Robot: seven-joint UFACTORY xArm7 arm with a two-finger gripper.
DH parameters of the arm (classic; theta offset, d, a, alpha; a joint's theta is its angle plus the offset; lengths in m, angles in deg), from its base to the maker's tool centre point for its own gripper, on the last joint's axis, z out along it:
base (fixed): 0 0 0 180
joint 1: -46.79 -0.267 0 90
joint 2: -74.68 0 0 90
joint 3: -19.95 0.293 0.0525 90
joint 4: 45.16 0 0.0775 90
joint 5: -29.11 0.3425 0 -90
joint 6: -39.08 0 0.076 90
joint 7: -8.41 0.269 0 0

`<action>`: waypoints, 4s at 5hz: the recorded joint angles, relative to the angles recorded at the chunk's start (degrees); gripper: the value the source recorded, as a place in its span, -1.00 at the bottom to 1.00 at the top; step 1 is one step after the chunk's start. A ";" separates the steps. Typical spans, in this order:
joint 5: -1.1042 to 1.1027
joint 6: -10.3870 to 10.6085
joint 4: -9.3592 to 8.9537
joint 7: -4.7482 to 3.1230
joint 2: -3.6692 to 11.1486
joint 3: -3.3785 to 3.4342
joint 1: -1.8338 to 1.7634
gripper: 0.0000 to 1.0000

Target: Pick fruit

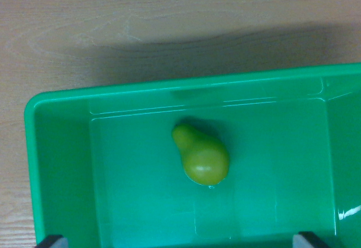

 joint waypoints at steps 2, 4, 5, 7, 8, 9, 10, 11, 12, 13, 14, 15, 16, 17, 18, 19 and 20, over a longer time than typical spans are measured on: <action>0.00 0.00 0.00 0.00 0.00 0.00 0.00 -1.00; 0.00 0.18 -0.12 -0.11 0.06 0.00 0.01 -1.00; 0.00 0.18 -0.12 -0.11 0.06 0.00 0.01 -1.00; -0.01 0.67 -0.46 -0.43 0.22 0.00 0.03 -1.00; -0.01 1.52 -1.04 -0.98 0.49 0.01 0.07 -1.00; -0.01 1.52 -1.04 -0.98 0.49 0.01 0.07 -1.00; -0.02 2.63 -1.79 -1.70 0.84 0.01 0.12 -1.00; -0.02 2.63 -1.79 -1.70 0.84 0.01 0.12 -1.00; -0.03 3.94 -2.68 -2.54 1.27 0.01 0.18 -1.00; -0.03 3.94 -2.68 -2.54 1.27 0.01 0.18 -1.00; -0.05 5.64 -3.84 -3.64 1.81 0.02 0.26 -1.00; -0.05 5.64 -3.84 -3.64 1.81 0.02 0.26 -1.00; -0.06 7.40 -5.04 -4.78 2.38 0.03 0.34 -1.00; -0.06 7.40 -5.04 -4.78 2.38 0.03 0.34 -1.00; -0.08 9.44 -6.42 -6.10 3.03 0.03 0.43 -1.00; -0.08 9.44 -6.42 -6.10 3.03 0.03 0.43 -1.00; -0.10 11.70 -7.96 -7.56 3.76 0.04 0.53 -1.00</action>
